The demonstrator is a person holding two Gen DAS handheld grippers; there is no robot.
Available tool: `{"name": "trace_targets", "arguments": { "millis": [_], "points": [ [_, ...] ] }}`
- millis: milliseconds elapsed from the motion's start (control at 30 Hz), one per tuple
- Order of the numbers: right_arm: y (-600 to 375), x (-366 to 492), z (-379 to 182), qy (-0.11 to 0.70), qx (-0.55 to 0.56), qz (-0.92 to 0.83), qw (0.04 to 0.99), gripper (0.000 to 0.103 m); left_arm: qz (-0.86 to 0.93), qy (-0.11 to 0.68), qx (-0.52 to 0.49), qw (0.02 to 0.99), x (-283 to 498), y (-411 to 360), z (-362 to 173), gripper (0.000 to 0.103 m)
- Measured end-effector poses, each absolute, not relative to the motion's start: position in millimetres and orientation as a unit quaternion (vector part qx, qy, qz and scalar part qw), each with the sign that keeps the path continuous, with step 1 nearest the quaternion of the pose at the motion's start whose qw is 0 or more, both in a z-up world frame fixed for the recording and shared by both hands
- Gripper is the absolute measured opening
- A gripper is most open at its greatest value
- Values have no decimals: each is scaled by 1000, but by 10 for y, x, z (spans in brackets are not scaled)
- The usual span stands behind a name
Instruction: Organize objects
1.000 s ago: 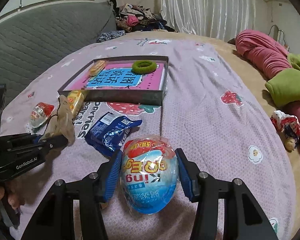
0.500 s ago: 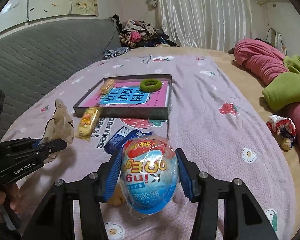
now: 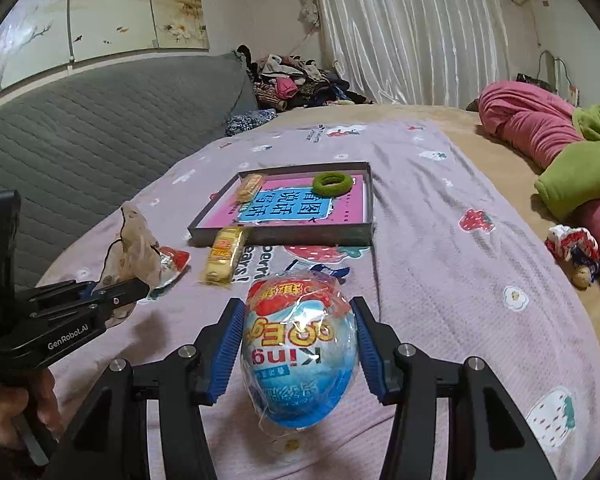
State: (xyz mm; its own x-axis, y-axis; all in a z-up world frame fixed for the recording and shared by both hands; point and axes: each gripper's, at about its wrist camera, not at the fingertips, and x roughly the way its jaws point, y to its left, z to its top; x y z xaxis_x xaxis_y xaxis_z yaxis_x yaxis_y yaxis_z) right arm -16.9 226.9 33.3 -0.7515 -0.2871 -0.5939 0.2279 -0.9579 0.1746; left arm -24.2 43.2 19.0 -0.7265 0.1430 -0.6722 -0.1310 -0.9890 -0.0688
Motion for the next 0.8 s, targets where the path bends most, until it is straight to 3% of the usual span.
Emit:
{"name": "trace_targets", "arguments": {
  "millis": [800],
  "points": [
    [1698,-218,549,-69,308,-929,193,53,937,-53,-336,75,-213,118,429,15]
  ]
}}
